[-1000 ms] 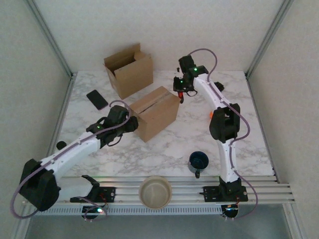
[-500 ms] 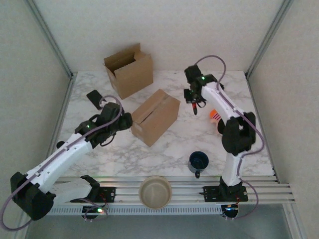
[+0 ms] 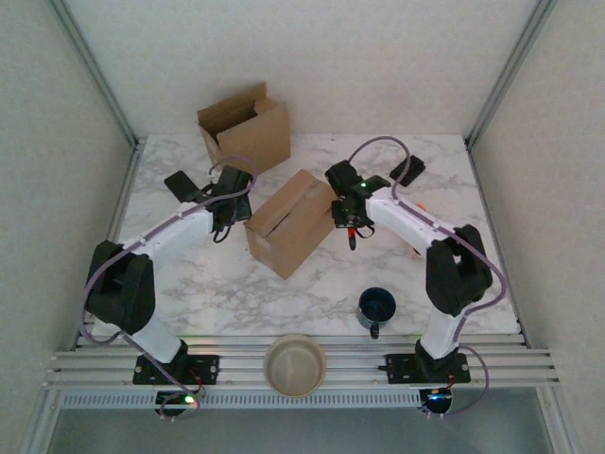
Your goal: Unpack the express box
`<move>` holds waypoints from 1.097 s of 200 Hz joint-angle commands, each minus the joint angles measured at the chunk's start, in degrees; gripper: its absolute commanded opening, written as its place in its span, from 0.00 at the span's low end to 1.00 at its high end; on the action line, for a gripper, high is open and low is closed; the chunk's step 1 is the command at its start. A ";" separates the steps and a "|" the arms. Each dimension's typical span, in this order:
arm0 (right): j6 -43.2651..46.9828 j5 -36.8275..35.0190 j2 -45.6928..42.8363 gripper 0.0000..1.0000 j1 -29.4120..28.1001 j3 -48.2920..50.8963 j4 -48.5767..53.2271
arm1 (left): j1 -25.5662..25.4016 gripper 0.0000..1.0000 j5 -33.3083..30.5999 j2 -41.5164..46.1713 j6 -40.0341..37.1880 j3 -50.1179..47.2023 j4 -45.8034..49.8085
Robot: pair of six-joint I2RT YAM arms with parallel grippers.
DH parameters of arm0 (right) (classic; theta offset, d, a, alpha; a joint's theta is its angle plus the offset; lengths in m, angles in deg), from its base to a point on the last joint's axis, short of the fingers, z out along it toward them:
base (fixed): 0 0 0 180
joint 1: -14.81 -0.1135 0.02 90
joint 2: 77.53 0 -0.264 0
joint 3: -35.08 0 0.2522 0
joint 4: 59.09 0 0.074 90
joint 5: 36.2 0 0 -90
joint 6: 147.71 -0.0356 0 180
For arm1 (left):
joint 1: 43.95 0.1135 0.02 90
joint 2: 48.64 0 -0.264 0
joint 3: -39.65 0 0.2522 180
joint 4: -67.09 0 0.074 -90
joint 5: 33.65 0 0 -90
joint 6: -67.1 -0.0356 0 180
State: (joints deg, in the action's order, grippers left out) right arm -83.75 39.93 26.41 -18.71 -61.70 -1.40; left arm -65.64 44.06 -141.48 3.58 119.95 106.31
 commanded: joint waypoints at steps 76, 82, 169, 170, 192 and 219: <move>13.72 7.11 25.71 0.00 0.70 -40.50 5.82 | -12.10 0.57 9.14 12.27 8.33 -14.44 -2.29; 15.36 8.73 26.54 0.00 0.81 -41.69 5.97 | -13.20 0.57 9.13 12.71 9.37 -15.10 -2.59; 26.95 25.57 27.47 0.00 1.72 -43.01 0.80 | -21.54 0.73 6.21 18.87 17.10 -16.62 0.66; 26.89 25.39 27.46 0.00 1.71 -43.14 0.85 | -21.54 0.74 6.18 19.03 17.11 -16.58 0.83; 26.13 20.79 27.55 0.00 2.84 -45.73 2.71 | -21.64 0.81 4.28 23.01 17.29 -15.97 6.00; 22.91 11.11 24.77 0.00 4.85 -45.95 5.94 | -21.38 0.84 -0.81 28.32 17.46 -14.05 15.45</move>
State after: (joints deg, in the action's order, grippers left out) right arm -58.77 59.74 54.06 -16.30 -105.74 1.96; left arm -86.89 49.50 -117.44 19.40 103.56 110.61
